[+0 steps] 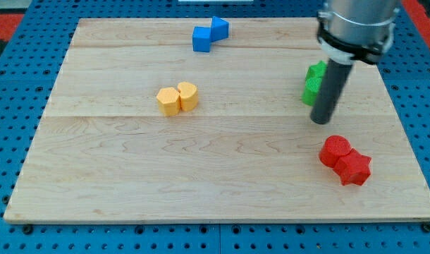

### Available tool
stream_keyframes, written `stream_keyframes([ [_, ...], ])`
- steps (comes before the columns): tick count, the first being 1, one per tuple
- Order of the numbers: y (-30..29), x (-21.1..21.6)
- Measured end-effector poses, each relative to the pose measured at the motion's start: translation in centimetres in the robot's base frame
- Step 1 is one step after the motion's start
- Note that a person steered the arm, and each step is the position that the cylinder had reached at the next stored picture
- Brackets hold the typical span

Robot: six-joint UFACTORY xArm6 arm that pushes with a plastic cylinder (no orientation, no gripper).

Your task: Slide red circle towards yellow heart

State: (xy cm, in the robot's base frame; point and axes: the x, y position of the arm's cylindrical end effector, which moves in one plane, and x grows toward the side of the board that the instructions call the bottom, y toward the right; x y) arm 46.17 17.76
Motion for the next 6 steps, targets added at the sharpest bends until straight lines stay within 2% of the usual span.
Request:
stream_keyframes([
  [1, 4.9, 2.0],
  [2, 6.6, 3.9],
  [4, 4.7, 5.5],
  [6, -1.9, 6.4],
])
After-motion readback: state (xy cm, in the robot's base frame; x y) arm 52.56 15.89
